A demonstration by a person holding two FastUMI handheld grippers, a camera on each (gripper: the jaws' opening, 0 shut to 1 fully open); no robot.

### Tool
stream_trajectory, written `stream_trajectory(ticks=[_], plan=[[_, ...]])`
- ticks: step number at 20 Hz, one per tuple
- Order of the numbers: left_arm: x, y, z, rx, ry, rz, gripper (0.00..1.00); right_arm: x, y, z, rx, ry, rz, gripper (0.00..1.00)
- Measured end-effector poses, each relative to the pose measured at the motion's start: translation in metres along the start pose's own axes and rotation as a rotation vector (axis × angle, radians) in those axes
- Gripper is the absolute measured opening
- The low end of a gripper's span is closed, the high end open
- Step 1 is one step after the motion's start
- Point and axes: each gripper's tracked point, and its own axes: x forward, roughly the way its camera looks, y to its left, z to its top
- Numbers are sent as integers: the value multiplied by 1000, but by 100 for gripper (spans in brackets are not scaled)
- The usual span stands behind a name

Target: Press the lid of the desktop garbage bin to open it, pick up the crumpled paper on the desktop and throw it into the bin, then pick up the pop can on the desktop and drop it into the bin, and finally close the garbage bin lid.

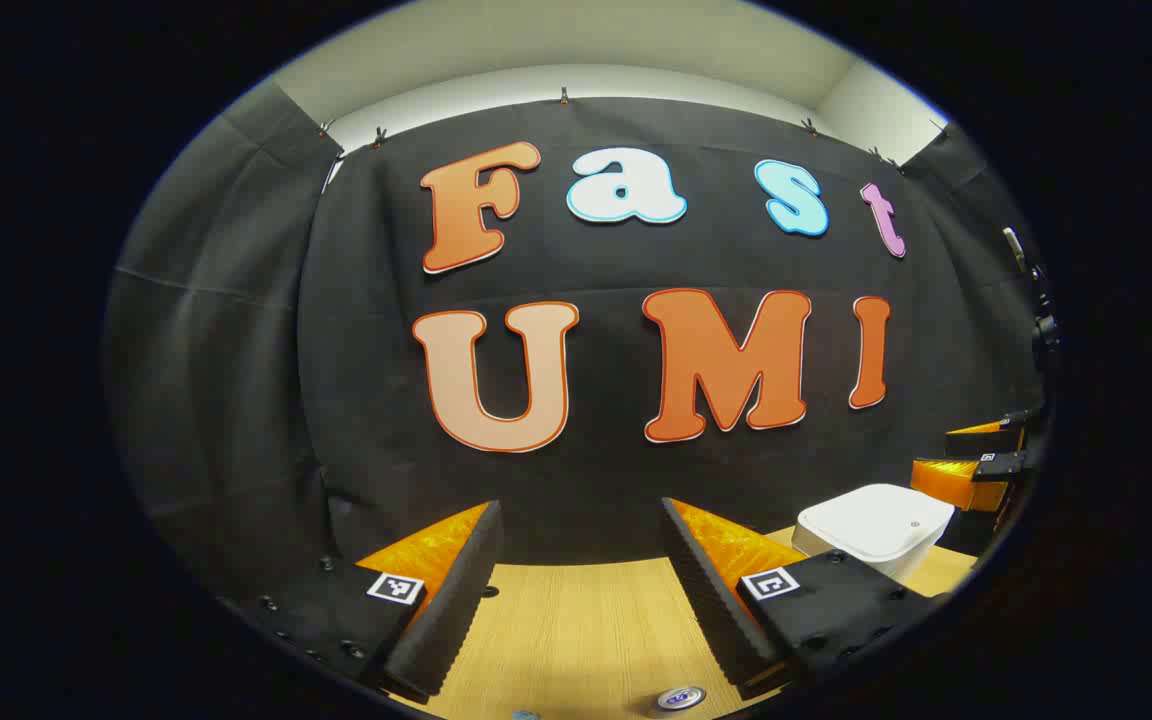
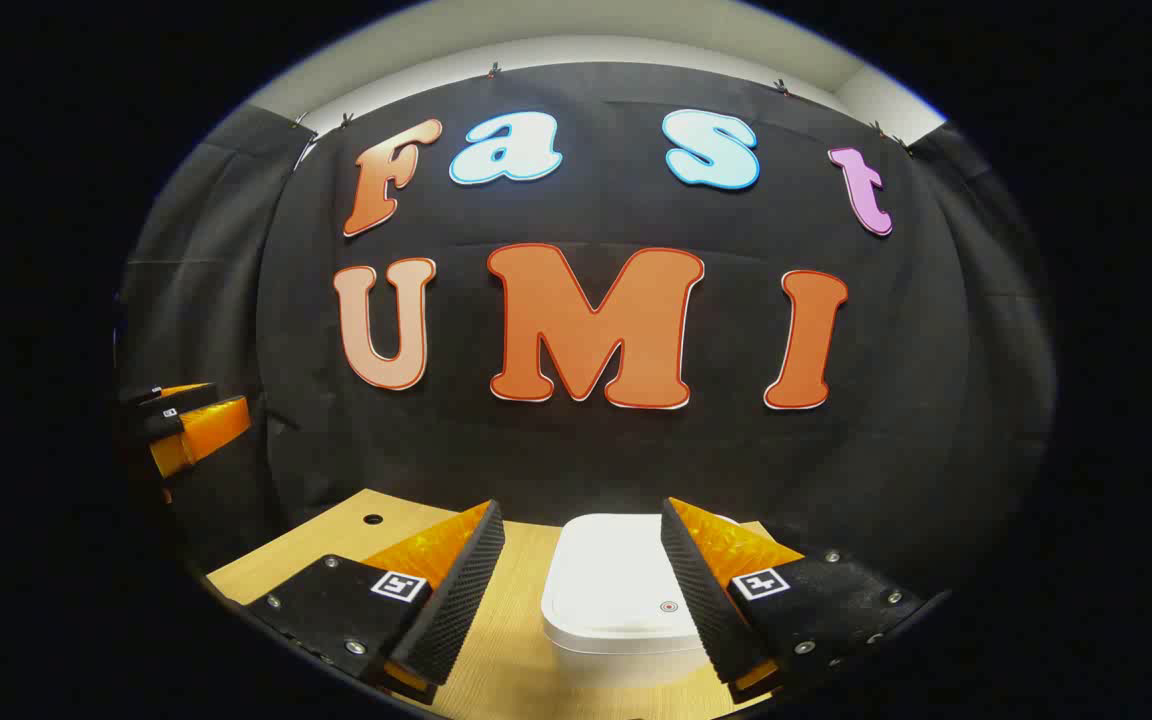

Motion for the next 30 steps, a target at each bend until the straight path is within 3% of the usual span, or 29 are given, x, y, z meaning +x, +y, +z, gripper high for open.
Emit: stream_trajectory(ticks=[1, 4, 17, 23, 24, 25, 28, 30], plan=[[1, -1, 2, -2, 0, 0, 95, 0, -1, 1, -1, -1, -3, 95], [0, 0, 3, -4, 0, 3, 100, 0, -5, 0, 12, 3, -16, 97], [-5, 7, -6, -7, 33, 31, 100, 2, -23, -4, -4, 47, -38, 90], [-7, 10, -14, -19, 59, 51, 99, 6, -34, -14, 61, 103, -37, 49], [-7, 10, -15, -19, 64, 54, 99, 8, -35, -18, 68, 116, -30, 34], [-8, 10, -16, -17, 66, 58, 99, 9, -37, -21, 66, 127, -33, 32], [-9, 11, -16, -9, 71, 71, 99, 14, -45, -33, 31, 157, -40, 8], [-10, 12, -18, -7, 80, 79, 100, 16, -47, -48, 39, 211, -33, 6]])
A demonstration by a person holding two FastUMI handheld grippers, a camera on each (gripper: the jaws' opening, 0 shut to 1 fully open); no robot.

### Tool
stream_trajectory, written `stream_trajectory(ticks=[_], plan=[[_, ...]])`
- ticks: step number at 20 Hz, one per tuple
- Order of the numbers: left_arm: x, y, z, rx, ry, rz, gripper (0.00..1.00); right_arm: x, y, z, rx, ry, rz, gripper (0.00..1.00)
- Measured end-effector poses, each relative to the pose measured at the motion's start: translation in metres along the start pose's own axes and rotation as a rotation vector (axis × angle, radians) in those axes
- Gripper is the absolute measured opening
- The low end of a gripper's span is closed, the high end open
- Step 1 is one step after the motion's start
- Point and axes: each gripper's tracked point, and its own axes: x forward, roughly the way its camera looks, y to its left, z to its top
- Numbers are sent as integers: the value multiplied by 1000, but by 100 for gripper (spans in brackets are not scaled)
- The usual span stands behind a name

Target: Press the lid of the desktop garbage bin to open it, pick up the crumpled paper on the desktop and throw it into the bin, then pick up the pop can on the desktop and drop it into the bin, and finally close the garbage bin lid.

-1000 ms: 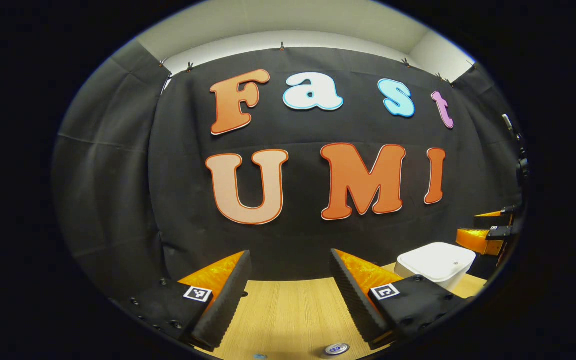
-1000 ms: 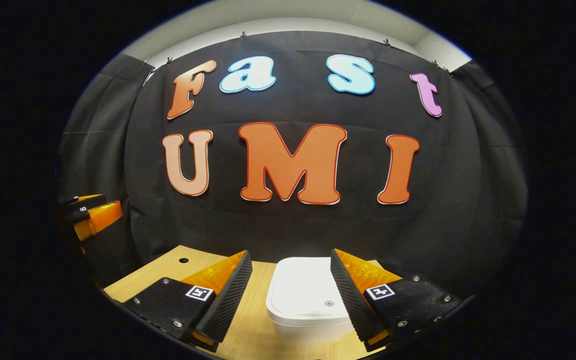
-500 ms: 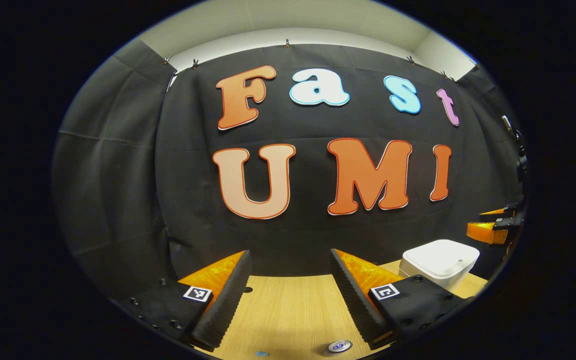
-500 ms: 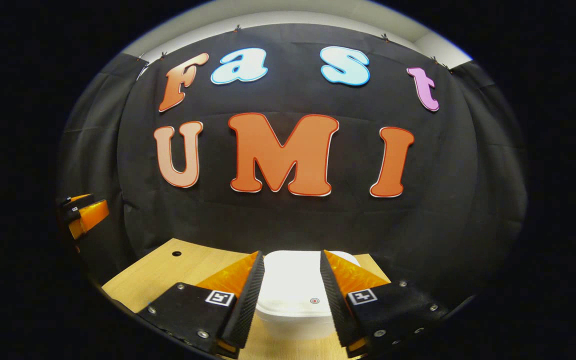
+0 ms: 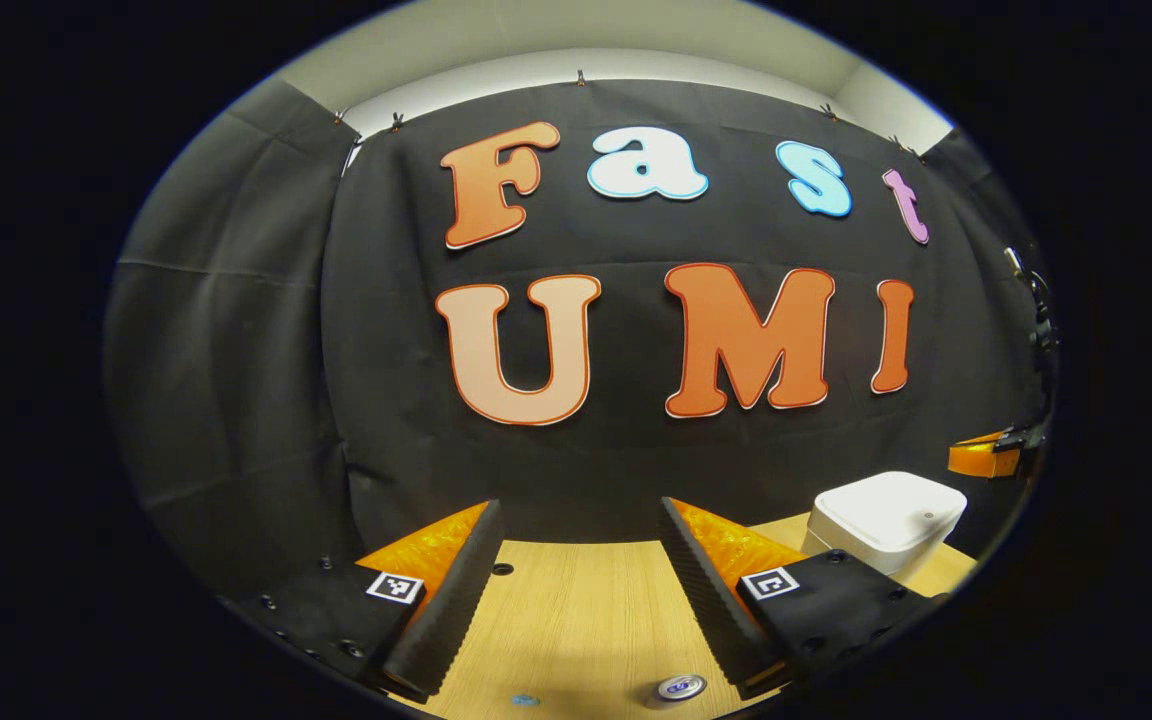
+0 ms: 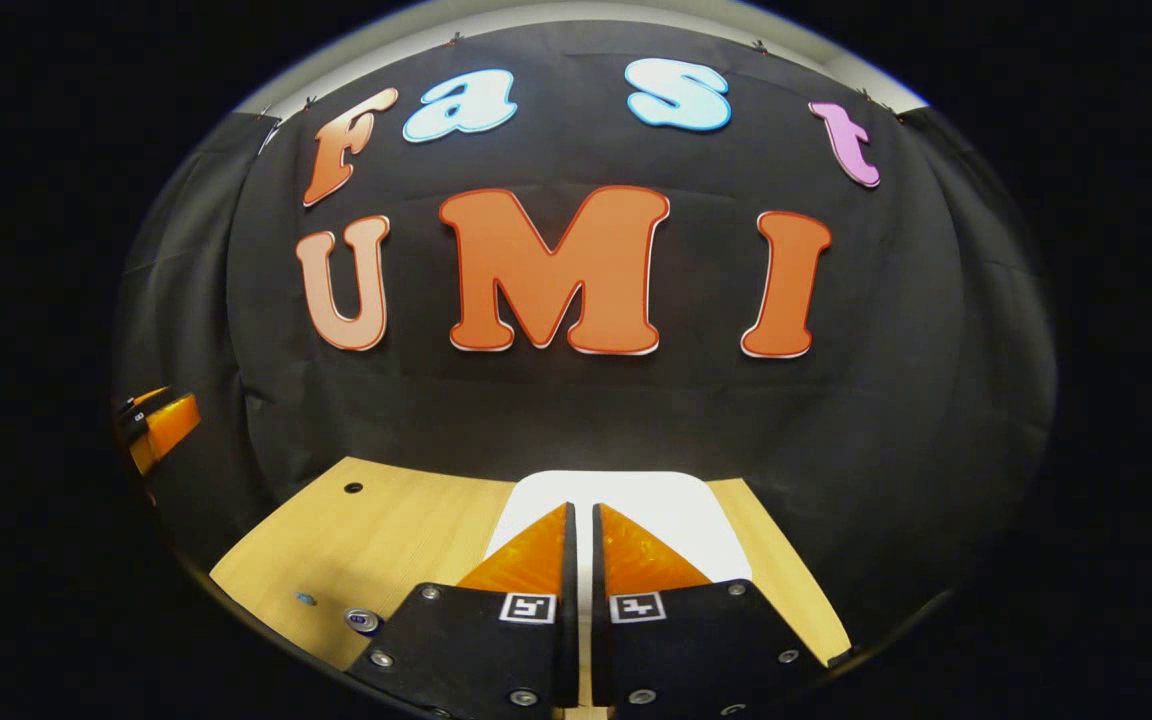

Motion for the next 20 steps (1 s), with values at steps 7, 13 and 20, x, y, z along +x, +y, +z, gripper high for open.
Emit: stream_trajectory(ticks=[7, 13, 20], plan=[[-5, 1, -13, 18, 46, 35, 100, 7, -14, -44, -38, 121, 2, 2], [-8, -8, -23, 27, 79, 42, 99, 12, -18, -55, -67, 144, 10, 1], [-20, 0, -30, 25, 103, 112, 99, 27, -19, -59, -65, 162, 56, 1]])
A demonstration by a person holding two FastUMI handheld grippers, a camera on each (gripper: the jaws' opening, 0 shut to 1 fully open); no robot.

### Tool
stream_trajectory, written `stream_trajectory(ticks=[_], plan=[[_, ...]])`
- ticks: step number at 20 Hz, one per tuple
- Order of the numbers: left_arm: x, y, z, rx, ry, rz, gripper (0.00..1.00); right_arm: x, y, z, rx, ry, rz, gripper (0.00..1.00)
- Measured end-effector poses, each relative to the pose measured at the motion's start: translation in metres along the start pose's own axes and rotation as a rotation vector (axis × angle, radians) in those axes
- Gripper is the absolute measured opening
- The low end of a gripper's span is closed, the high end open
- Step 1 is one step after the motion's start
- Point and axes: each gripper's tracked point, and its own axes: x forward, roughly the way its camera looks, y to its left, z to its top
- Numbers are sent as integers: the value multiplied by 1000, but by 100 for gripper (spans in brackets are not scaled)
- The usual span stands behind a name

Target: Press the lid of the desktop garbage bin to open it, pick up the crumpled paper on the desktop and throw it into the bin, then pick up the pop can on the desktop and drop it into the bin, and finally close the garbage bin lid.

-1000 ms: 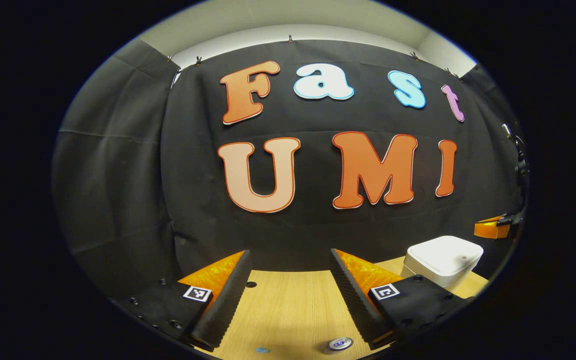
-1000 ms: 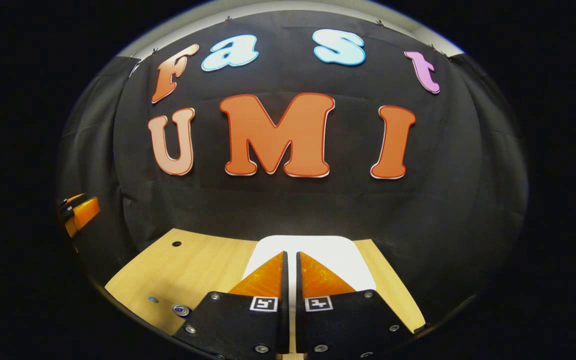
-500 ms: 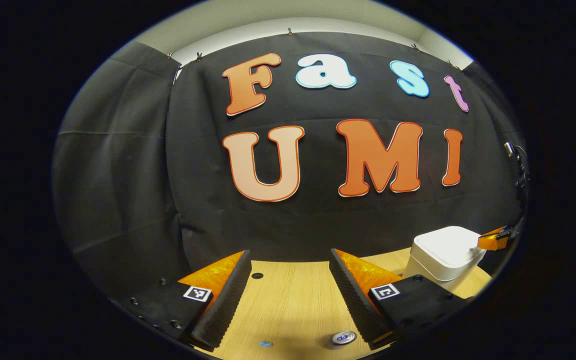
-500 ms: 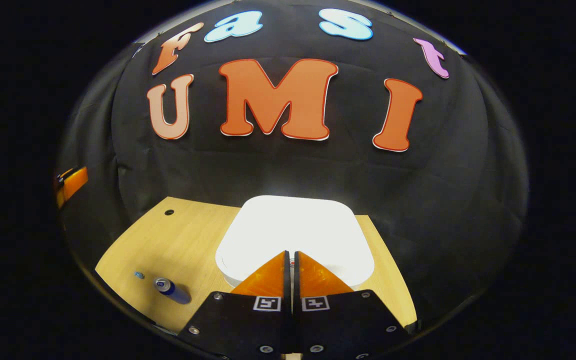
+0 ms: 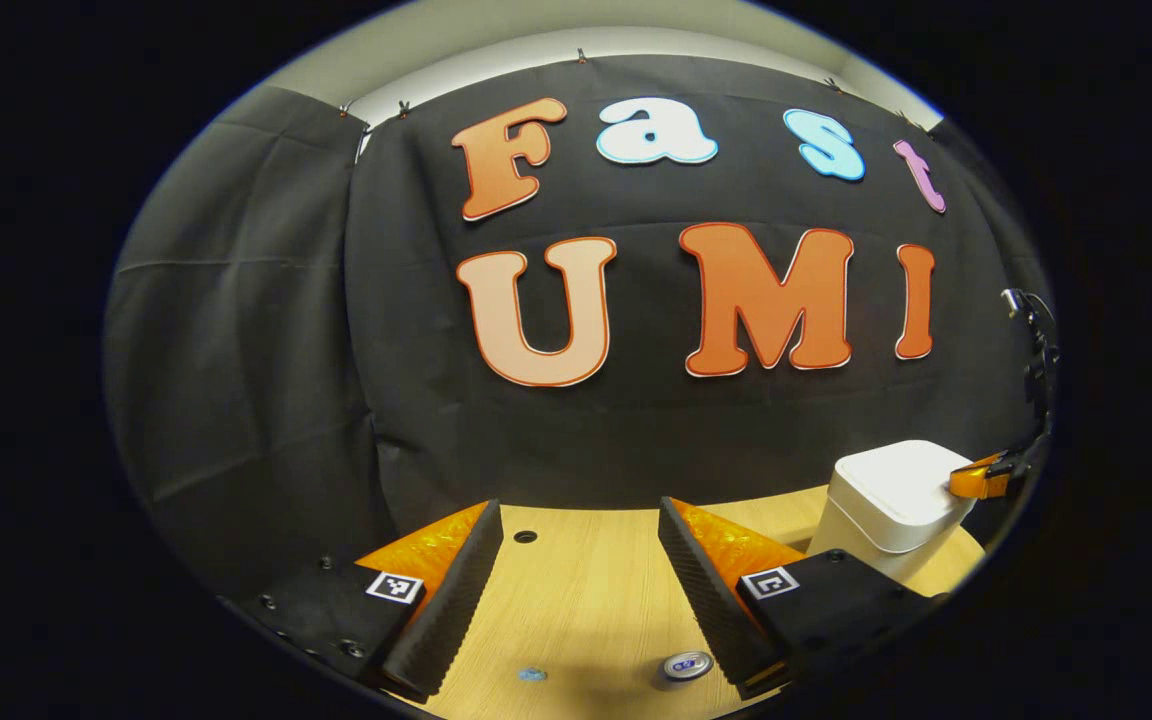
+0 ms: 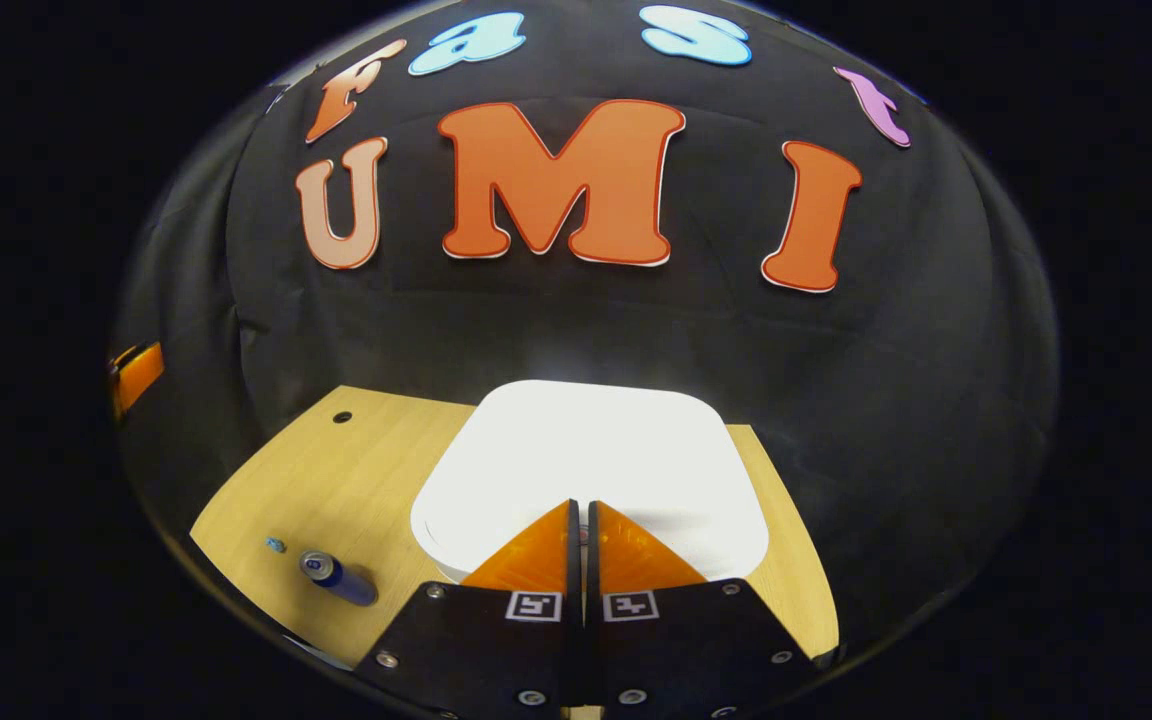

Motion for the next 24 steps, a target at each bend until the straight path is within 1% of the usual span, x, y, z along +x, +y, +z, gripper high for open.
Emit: stream_trajectory(ticks=[2, 4, 6, 9, 10, 11, 12, 13, 14, 16, 17, 19, 20, 21, 23, 24], plan=[[-2, 3, -6, -4, 14, 23, 99, -1, 3, -2, 2, 8, 35, 1], [-3, 2, -11, -7, 28, 42, 99, 1, 2, -5, -2, 21, 47, 1], [-3, -2, -16, -13, 41, 59, 100, 2, 3, -5, -34, 37, 58, 1], [-8, -6, -24, -13, 52, 84, 99, 1, 3, -3, -64, 23, 78, 1], [-11, -3, -28, -7, 59, 98, 100, -1, 4, 0, -78, 3, 85, 1], [-12, 0, -33, -6, 69, 111, 95, -2, 4, 6, -100, -29, 90, 1], [-14, 2, -35, -3, 78, 123, 95, -4, 3, 7, -122, -40, 89, 1], [-16, 7, -39, -2, 89, 137, 99, -6, 4, 10, -141, -60, 89, 1], [-17, 13, -45, -4, 101, 149, 100, -8, 4, 15, -148, -84, 84, 1], [-16, 24, -52, -20, 122, 166, 100, -14, 12, 34, -143, -149, 102, 1], [-13, 29, -53, -24, 130, 171, 99, -16, 13, 44, -142, -188, 93, 1], [-8, 38, -54, -22, 134, 170, 99, -21, 14, 65, -128, -255, 64, 1], [-5, 42, -53, -21, 128, 165, 99, -23, 16, 75, -115, -288, 56, 5], [-1, 46, -55, -21, 132, 158, 99, -26, 18, 86, -104, -324, 47, 3], [7, 52, -63, -19, 148, 134, 95, -31, 22, 104, -82, -376, 27, 8], [12, 54, -65, -11, 151, 117, 100, -35, 27, 115, -76, -411, 21, 13]])
